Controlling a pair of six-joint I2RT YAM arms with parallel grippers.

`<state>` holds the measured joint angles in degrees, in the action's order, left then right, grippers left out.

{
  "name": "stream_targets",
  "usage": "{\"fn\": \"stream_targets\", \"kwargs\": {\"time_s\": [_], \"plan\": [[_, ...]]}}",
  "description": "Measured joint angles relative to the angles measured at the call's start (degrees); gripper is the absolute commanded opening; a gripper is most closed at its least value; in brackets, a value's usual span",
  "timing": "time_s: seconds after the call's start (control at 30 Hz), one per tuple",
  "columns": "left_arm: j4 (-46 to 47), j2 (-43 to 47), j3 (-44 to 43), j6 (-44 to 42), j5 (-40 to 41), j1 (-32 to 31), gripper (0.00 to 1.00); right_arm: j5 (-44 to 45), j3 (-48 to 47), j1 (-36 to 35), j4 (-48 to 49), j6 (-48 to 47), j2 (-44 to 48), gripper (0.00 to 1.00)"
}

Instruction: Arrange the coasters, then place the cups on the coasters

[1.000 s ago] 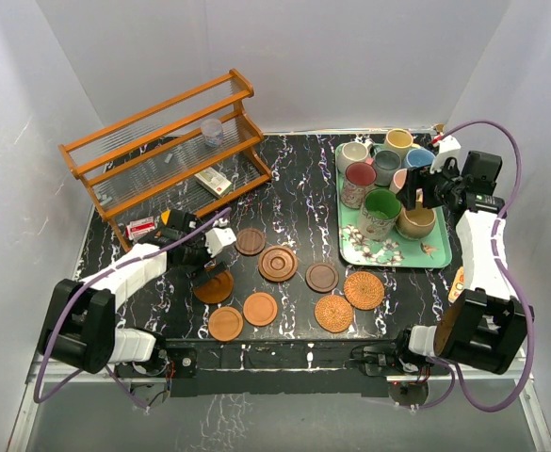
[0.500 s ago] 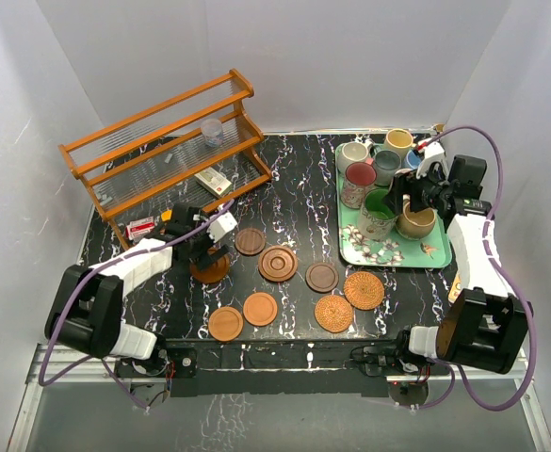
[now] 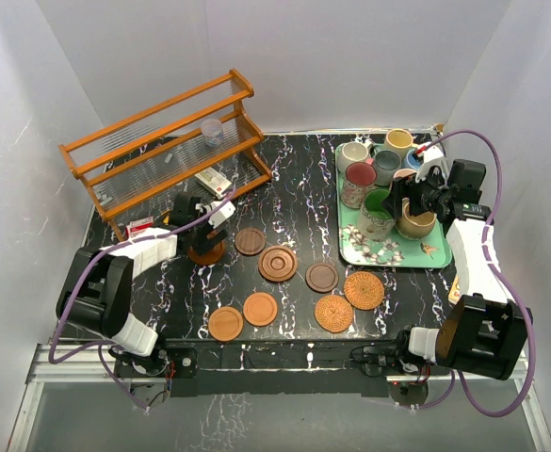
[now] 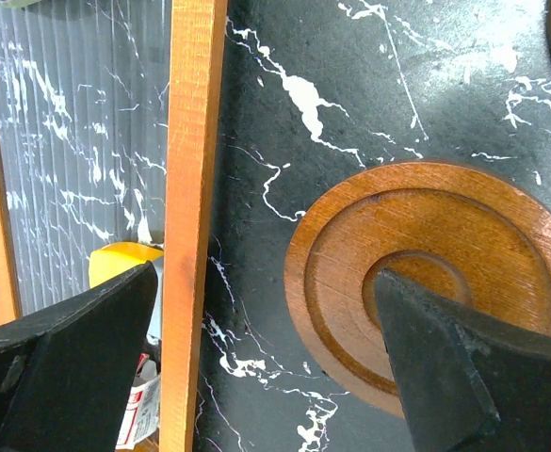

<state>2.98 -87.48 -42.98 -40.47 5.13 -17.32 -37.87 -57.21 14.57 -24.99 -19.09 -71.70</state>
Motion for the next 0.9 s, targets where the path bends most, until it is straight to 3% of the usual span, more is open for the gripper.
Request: {"fn": "stream_targets", "kwargs": {"time_s": [0.2, 0.53, 0.9], "plan": [[-2.36, -0.22, -1.20, 1.18, -1.38, 1.27, 0.99, 0.00, 0.00, 0.00, 0.02, -0.04, 0.00, 0.77], [-10.43, 0.46, -7.02, 6.75, -13.86, 7.65, 0.94, -0.02, 0.85, 0.00, -0.02, -0.13, -0.04, 0.78], [-10.99, 0.79, -6.34, 1.40, -13.62, 13.03, 0.82, -0.02, 0.85, 0.00, -0.02, -0.46, -1.33, 0.79]]}}
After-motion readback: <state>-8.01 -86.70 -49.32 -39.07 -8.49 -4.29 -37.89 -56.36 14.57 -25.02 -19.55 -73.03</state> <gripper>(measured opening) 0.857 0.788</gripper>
